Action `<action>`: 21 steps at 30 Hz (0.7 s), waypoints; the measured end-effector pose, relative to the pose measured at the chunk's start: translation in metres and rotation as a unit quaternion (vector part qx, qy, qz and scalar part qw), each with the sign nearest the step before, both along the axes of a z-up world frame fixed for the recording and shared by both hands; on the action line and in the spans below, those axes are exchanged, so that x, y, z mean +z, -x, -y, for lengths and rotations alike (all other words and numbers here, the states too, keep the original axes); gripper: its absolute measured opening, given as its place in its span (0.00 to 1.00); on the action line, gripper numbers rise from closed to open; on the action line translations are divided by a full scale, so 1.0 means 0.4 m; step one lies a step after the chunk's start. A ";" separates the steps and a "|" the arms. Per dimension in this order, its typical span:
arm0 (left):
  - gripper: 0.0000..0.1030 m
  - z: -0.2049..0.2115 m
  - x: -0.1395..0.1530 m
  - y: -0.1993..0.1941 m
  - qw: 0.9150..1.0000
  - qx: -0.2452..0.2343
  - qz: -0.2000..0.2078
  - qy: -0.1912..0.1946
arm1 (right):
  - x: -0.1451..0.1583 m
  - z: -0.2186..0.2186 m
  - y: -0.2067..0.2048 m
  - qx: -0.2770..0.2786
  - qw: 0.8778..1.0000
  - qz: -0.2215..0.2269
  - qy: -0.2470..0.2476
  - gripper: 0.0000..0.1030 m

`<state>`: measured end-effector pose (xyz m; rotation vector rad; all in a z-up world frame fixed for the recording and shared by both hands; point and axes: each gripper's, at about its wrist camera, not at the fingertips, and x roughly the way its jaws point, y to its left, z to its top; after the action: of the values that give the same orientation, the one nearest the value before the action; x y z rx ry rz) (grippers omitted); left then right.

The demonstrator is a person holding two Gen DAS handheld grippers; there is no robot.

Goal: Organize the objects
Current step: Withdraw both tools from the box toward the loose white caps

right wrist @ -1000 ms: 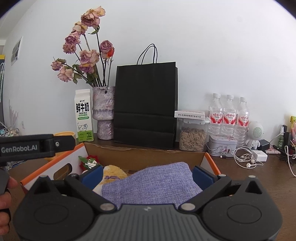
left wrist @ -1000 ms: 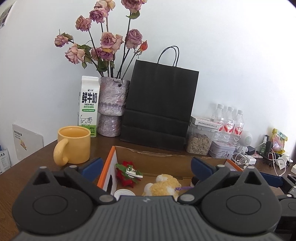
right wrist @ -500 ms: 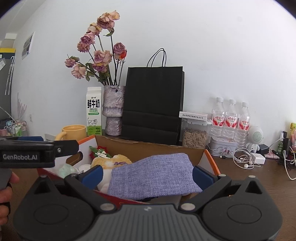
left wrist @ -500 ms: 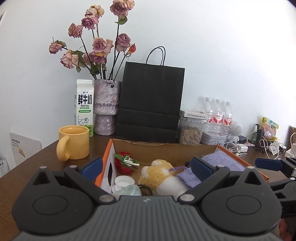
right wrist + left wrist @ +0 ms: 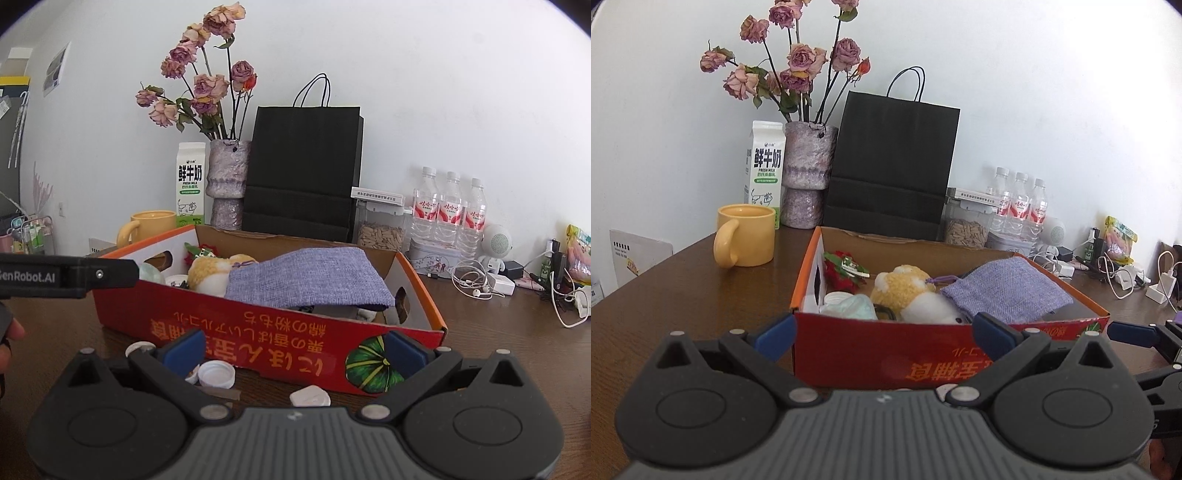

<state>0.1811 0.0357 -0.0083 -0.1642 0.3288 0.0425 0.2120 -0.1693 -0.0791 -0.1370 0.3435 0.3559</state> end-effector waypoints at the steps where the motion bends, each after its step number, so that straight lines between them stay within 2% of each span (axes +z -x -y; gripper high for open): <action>1: 1.00 0.001 -0.004 0.003 1.000 -0.002 -0.006 0.000 | -0.002 0.005 0.000 -0.002 1.000 -0.004 -0.001 1.00; 7: 1.00 0.017 -0.019 0.014 1.000 -0.009 -0.025 -0.012 | -0.013 0.023 -0.006 -0.020 0.999 -0.033 -0.002 1.00; 10: 1.00 0.018 -0.022 0.012 0.999 -0.006 -0.029 -0.012 | -0.025 0.025 -0.036 -0.030 0.997 -0.071 0.003 0.97; 14: 1.00 0.019 -0.026 0.011 0.999 -0.005 -0.034 -0.011 | -0.050 0.022 -0.081 -0.028 0.991 -0.129 0.007 0.79; 19: 1.00 0.023 -0.032 0.004 0.999 -0.008 -0.044 -0.013 | -0.062 0.021 -0.110 -0.031 0.988 -0.151 -0.002 0.51; 21: 1.00 0.024 -0.035 -0.001 0.999 -0.010 -0.052 -0.013 | -0.061 0.018 -0.106 -0.025 0.989 -0.148 -0.001 0.26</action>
<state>0.1817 0.0260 -0.0224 -0.1328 0.4338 0.0350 0.2543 -0.1765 -0.1036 -0.0729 0.6384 0.3273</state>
